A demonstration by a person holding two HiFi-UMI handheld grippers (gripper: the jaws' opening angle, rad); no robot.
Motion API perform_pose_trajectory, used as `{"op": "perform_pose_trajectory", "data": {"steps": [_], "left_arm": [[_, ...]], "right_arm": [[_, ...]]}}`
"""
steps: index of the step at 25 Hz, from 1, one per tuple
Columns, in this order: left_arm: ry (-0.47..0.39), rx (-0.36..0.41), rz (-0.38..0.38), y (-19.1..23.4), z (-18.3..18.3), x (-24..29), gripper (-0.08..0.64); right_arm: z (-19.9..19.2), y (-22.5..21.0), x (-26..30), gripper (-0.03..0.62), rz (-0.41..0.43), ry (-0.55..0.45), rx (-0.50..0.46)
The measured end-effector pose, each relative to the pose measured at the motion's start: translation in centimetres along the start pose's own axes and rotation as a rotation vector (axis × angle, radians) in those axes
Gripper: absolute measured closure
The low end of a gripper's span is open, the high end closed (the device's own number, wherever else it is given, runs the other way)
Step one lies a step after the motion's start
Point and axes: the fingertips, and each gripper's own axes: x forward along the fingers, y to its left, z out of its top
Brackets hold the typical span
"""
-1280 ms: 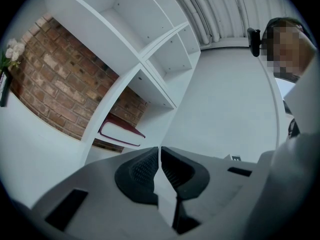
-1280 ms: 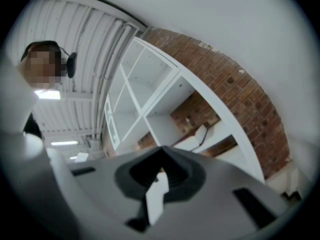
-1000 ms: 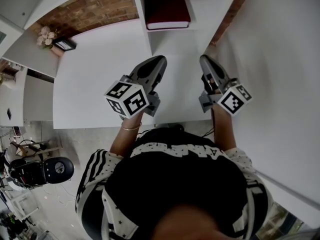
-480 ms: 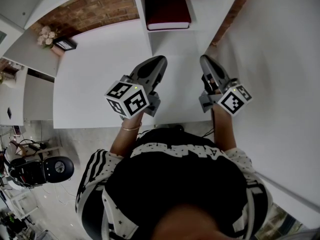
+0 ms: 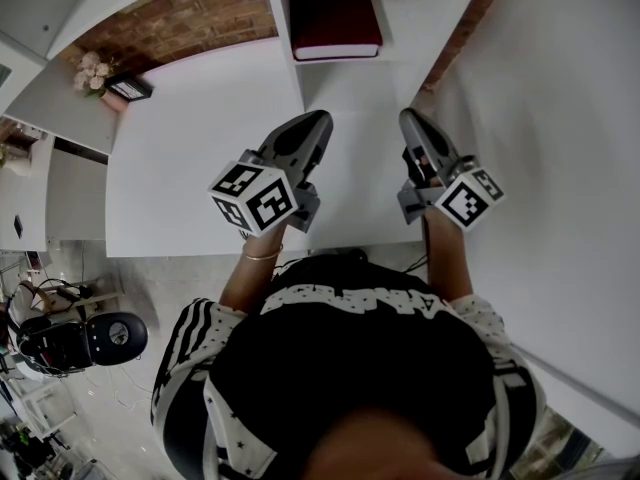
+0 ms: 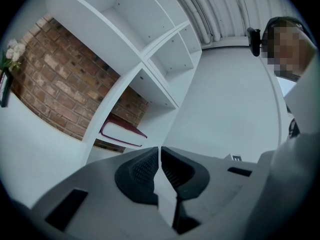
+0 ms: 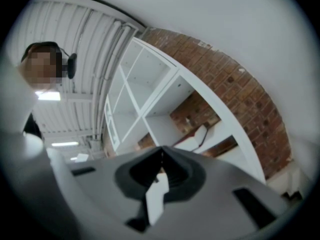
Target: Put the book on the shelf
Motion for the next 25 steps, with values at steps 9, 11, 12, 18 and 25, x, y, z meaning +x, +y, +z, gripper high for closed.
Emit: {"op": "perform_pose_trajectory", "data": {"steps": [9,11,12,18,25], "left_arm": [[0.000,0.001,-0.001,0.01,0.01,0.03,0.509],[0.001,0.000,0.000,0.08,-0.04,0.03,0.509],[0.002,-0.001,0.001,0.09,-0.06,0.01,0.509],[0.001,0.000,0.000,0.04,-0.02,0.00,0.509],[0.002,0.002,0.004,0.17,-0.09,-0.08,0.509]], "right_arm": [[-0.09,0.34,0.21,0.563,0.007,0.022,-0.034],[-0.17,0.41,0.26,0.563,0.009,0.026,-0.038],[-0.18,0.46,0.27,0.563,0.011,0.027,-0.038],[-0.16,0.59,0.25,0.563,0.011,0.027,-0.042],[-0.24,0.57,0.23,0.563,0.011,0.026,-0.046]]}}
